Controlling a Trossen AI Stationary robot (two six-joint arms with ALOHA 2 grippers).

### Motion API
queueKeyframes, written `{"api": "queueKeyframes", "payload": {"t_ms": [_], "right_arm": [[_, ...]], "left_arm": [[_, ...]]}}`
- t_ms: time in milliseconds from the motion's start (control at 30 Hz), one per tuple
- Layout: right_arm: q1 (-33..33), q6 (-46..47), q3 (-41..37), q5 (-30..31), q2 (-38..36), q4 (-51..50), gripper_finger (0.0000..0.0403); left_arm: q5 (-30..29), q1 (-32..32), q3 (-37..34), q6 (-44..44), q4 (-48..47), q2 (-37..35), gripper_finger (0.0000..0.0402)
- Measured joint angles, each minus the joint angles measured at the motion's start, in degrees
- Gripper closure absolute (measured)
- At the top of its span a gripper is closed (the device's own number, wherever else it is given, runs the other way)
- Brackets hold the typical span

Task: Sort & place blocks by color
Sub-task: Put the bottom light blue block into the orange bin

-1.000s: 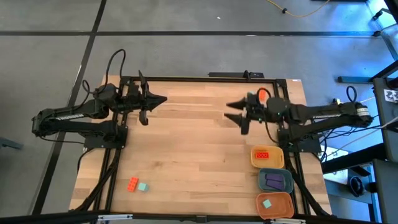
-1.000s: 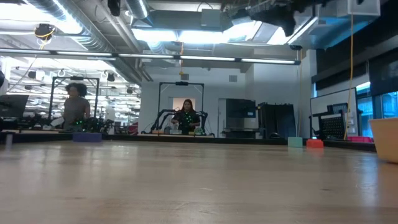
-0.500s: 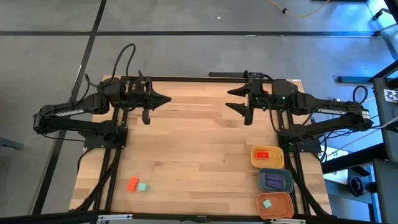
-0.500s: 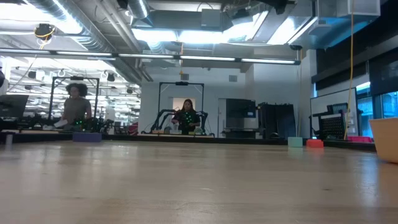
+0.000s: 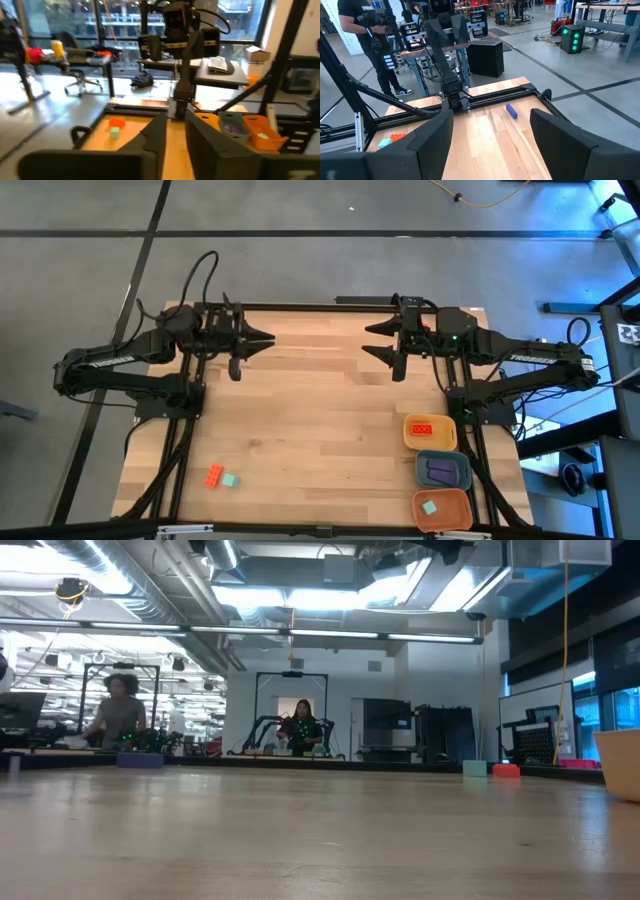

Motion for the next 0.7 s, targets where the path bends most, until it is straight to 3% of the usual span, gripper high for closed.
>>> {"api": "queueKeyframes", "payload": {"t_ms": [367, 500, 700], "right_arm": [[0.0, 0.0, 0.0, 0.0, 0.0, 0.0, 0.0134], [0.0, 1.2, 0.0, 0.0, 0.0, 0.0, 0.0134], [0.0, 1.5, 0.0, 0.0, 0.0, 0.0, 0.0134]], "left_arm": [[0.1, 0.0, 2.7, -2.0, -7.8, 0.0, 0.0197], [1.5, 0.0, 3.3, -1.9, -8.4, 0.0, 0.0174], [2.9, -2.1, 7.3, -1.8, -15.5, 0.7, 0.017]]}}
